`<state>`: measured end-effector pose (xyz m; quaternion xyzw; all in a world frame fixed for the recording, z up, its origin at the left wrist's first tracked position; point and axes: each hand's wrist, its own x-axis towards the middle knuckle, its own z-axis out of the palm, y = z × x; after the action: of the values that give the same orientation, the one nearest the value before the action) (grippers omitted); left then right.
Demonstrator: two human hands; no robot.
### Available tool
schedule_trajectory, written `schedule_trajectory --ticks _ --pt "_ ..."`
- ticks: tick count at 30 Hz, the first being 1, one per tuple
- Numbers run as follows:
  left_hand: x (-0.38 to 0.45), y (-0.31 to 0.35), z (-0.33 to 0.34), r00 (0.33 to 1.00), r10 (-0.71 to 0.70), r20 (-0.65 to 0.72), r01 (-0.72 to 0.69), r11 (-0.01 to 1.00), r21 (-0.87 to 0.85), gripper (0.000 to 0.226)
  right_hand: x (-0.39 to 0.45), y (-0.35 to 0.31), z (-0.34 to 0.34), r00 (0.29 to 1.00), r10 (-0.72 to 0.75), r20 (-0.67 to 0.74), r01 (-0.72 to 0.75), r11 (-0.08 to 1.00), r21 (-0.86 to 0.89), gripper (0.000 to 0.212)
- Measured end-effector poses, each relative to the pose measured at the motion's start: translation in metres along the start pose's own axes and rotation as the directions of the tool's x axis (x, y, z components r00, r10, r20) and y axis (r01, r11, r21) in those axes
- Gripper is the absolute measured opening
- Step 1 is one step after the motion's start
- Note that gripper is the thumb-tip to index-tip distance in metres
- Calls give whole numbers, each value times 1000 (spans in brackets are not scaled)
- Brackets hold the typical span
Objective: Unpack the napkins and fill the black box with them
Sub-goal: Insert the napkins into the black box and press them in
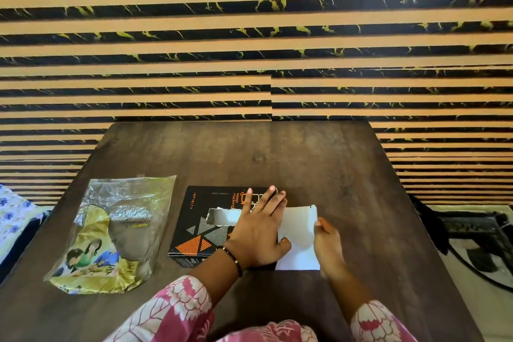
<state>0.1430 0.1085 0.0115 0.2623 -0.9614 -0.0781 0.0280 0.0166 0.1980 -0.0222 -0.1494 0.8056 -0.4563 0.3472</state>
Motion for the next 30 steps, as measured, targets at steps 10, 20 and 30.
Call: schedule_trajectory --ticks 10,20,30 --pt "-4 -5 -2 990 -64 -123 32 970 -242 70 -22 -23 17 963 -79 258 -11 943 331 35" --pt "-5 -4 -3 981 -117 -154 49 922 -384 68 -44 -36 37 945 -84 315 -51 917 397 43" --pt "-7 -5 -6 978 -138 -157 42 866 -498 64 -61 -36 41 929 -134 344 91 986 137 23"
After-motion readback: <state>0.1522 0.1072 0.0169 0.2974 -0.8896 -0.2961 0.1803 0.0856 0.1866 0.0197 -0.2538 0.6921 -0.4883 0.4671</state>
